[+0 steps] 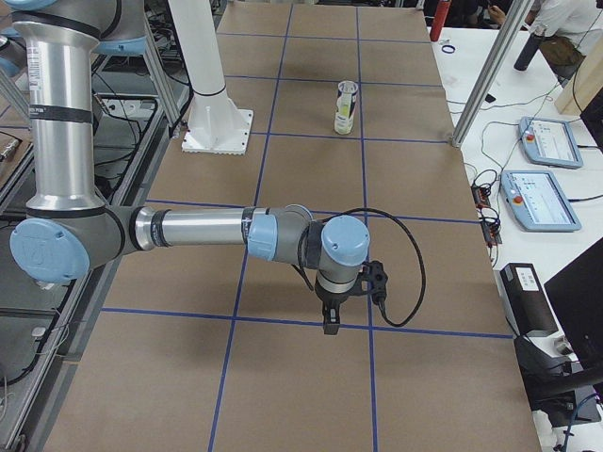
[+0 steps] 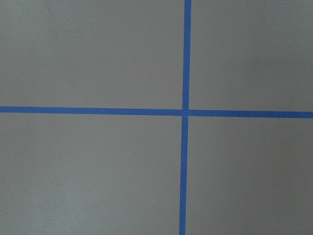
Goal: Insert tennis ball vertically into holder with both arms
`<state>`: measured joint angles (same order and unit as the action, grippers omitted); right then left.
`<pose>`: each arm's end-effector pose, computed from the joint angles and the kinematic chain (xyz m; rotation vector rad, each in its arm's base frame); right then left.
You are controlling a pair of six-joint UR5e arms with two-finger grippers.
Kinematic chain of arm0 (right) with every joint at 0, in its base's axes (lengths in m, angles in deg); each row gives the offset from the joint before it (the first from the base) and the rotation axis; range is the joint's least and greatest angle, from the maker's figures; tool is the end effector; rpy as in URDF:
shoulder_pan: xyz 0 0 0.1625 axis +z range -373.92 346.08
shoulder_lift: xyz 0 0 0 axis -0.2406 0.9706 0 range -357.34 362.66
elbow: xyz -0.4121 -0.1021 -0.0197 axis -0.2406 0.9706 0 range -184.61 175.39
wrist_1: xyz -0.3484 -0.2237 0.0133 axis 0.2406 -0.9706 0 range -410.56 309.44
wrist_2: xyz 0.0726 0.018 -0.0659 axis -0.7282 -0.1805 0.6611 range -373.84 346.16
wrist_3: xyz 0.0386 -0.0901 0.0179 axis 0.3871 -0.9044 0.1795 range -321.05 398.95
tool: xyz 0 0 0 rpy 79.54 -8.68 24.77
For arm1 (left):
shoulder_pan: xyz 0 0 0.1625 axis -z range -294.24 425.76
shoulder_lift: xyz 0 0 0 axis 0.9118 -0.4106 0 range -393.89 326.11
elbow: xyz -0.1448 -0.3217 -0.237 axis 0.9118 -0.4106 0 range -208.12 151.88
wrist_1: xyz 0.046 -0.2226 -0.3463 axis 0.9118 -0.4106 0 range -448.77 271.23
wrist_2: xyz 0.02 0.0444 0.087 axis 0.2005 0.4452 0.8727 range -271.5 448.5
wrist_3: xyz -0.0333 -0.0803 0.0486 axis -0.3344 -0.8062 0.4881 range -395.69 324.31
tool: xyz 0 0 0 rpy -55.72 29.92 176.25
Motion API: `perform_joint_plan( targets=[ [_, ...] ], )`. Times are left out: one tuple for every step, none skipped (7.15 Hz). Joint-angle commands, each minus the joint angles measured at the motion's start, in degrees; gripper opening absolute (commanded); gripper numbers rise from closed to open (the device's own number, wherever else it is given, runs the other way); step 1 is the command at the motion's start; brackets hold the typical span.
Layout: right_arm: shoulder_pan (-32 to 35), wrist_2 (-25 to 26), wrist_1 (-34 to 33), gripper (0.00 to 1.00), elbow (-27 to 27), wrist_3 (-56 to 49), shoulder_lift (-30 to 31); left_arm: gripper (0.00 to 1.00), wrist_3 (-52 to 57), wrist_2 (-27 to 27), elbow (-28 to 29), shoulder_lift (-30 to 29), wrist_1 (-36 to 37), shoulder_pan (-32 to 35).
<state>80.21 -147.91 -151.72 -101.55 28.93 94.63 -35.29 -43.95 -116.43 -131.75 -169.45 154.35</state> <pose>0.0975 -0.4617 0.6352 -0.0071 -0.7752 -0.0560 -0.0528 -0.5450 0.6202 -0.0587 0.7402 0.0098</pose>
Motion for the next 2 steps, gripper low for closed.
perform_joint_plan(
  targets=[
    [0.00,0.04,0.00,1.00,0.00,0.00,-0.30,1.00,0.12,0.00,0.08,0.04,0.00,0.00],
    [0.00,0.04,0.00,1.00,0.00,0.08,-0.47,1.00,0.12,0.00,0.08,0.04,0.00,0.00]
  ],
)
